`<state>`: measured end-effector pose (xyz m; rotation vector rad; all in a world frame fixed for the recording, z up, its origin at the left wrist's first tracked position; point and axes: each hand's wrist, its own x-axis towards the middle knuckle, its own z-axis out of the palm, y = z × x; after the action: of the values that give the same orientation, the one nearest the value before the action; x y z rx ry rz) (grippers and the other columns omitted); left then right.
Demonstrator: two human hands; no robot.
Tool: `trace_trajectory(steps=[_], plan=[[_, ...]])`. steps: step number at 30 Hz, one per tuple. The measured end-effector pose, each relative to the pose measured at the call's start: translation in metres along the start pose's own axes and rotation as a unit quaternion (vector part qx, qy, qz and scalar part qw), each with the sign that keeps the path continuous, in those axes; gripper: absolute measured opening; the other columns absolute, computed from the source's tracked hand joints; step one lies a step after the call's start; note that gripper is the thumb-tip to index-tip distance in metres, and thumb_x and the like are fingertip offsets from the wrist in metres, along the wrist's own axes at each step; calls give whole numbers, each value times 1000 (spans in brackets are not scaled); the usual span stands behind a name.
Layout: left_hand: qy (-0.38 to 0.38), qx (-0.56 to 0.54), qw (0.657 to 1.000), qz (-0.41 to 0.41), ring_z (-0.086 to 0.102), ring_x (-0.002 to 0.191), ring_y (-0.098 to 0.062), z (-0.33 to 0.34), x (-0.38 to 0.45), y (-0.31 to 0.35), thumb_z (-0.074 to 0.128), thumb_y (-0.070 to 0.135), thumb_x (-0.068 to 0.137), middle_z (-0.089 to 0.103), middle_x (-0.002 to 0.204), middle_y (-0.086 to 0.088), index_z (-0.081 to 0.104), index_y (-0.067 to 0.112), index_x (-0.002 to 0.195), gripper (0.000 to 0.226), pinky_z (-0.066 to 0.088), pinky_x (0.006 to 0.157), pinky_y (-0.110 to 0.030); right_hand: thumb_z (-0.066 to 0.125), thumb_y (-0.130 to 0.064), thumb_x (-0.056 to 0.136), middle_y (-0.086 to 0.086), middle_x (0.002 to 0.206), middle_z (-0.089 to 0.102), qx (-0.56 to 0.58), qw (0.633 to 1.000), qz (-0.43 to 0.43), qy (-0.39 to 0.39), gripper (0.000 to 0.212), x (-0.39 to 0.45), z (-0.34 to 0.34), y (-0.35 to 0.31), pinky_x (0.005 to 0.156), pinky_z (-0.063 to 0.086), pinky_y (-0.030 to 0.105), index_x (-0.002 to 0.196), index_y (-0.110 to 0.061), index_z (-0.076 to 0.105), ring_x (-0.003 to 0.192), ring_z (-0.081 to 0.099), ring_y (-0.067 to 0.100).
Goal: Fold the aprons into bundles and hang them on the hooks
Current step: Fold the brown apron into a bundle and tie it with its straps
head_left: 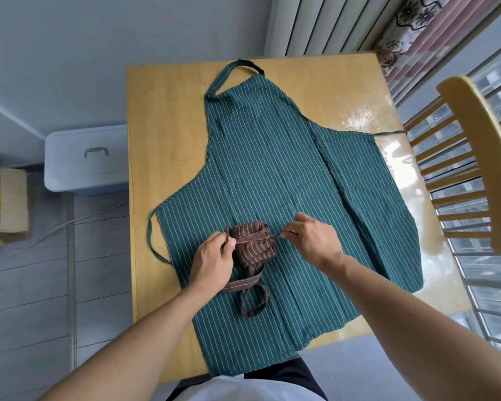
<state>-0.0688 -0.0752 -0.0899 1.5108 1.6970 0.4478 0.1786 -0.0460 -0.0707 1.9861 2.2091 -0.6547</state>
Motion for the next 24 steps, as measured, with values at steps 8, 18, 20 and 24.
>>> trace_trajectory(steps=[8,18,20,24], plan=[[-3,-105,993,-50,61,91,-14,3,7,19,55,15,102,64,104,3,66,17,83,22,42,77,-21,55,-50,101,-8,82,63,26,982,168,-79,32,4,12,-2,55,47,26,84,-26,67,66,63,14],[-231,-382,887,-114,59,61,-18,-9,18,42,37,10,109,75,109,-8,53,0,102,21,39,55,-23,63,-38,96,-7,79,70,67,962,230,-132,17,15,-14,3,49,44,21,92,-27,76,63,64,10],[-214,-326,913,-122,54,55,-15,-8,19,40,39,18,110,71,94,-6,53,1,103,23,41,55,-25,66,-43,95,-9,77,68,80,964,215,-137,15,13,-10,1,50,42,21,91,-31,74,63,63,9],[-238,-82,965,-72,43,50,-7,6,18,49,44,31,108,56,74,-2,58,5,95,32,39,54,-25,71,-39,94,-6,75,69,179,951,197,-158,14,10,-3,-1,45,43,21,87,-27,70,54,57,7]])
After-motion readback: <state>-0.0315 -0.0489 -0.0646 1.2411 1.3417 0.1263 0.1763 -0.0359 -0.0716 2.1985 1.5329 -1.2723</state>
